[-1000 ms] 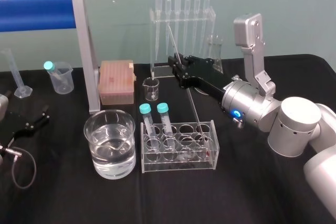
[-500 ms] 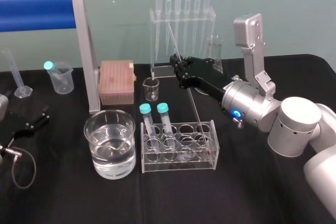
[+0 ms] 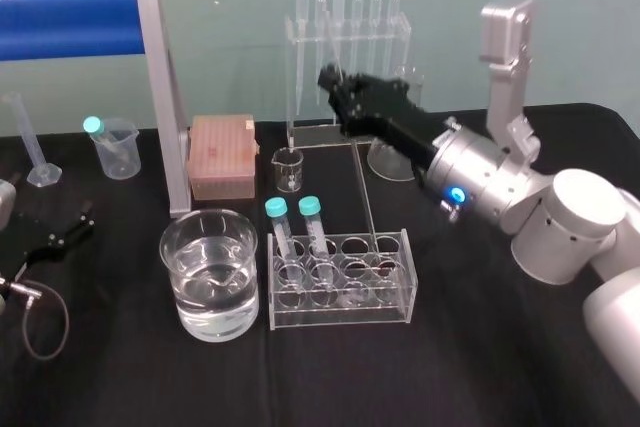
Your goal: Hold the thermometer with one hand and immerse one end into the beaker, then reinsert it into the test tube rack.
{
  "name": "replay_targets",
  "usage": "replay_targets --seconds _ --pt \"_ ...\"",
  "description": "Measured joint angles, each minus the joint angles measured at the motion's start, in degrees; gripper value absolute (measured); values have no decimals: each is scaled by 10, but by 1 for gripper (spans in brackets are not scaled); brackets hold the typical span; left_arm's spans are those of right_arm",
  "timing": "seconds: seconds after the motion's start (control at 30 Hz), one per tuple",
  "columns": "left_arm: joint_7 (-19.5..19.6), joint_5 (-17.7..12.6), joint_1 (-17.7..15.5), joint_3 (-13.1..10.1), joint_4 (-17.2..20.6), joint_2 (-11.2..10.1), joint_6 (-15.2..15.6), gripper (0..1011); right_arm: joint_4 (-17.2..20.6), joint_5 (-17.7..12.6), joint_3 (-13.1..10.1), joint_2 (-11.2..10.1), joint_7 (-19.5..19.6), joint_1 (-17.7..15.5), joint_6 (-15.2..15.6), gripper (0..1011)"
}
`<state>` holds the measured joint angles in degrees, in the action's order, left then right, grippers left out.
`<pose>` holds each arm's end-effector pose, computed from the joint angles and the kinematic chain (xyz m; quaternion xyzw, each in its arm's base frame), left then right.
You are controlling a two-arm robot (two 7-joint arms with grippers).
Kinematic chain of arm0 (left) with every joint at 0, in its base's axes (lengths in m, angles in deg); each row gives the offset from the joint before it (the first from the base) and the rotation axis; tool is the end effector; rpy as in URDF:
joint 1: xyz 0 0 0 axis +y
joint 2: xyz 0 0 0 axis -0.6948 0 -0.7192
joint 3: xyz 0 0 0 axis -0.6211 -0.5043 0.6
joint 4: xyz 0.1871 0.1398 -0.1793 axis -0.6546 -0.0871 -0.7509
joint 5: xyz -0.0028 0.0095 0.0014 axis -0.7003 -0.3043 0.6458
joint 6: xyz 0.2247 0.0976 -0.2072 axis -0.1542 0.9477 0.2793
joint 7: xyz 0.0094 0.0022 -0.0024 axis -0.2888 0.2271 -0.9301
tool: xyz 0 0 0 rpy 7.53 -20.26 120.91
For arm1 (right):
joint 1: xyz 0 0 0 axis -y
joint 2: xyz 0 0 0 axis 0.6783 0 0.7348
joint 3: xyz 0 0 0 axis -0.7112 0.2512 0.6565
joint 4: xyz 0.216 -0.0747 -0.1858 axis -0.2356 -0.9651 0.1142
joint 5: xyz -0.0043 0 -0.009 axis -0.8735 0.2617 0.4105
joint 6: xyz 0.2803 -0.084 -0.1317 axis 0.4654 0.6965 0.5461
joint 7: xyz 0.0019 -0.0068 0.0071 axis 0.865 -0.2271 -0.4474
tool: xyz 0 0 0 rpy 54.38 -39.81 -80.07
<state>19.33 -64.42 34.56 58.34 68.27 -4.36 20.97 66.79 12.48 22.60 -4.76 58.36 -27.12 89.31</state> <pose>0.3701 0.0819 -0.3081 0.1416 -0.1325 0.5799 0.7913 0.4240 -0.0126 -0.2241 0.0801 0.0064 -0.4156 0.9060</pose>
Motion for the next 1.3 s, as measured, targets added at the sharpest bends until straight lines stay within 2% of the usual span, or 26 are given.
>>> replay_targets --seconds 0.3,0.43,0.6,0.67,0.8,1.0,1.3 --pt "0 0 0 0 0 0 0 1008 12 -28 -3 0 -29 37 -43 52" --pt "0 0 0 0 0 0 0 1008 7 -46 -3 8 -50 56 -67 52" --pt "0 0 0 0 0 0 0 1008 -18 -65 3 27 -84 81 -115 52" --pt "0 0 0 0 0 0 0 1008 -42 -81 10 44 -109 97 -143 52" --pt "0 0 0 0 0 0 0 1008 -69 -101 22 64 -140 115 -166 52" --pt "0 0 0 0 0 0 0 1008 -91 -126 45 87 -182 132 -182 52" --pt "0 0 0 0 0 0 0 1008 -96 -146 82 100 -208 133 -176 52"
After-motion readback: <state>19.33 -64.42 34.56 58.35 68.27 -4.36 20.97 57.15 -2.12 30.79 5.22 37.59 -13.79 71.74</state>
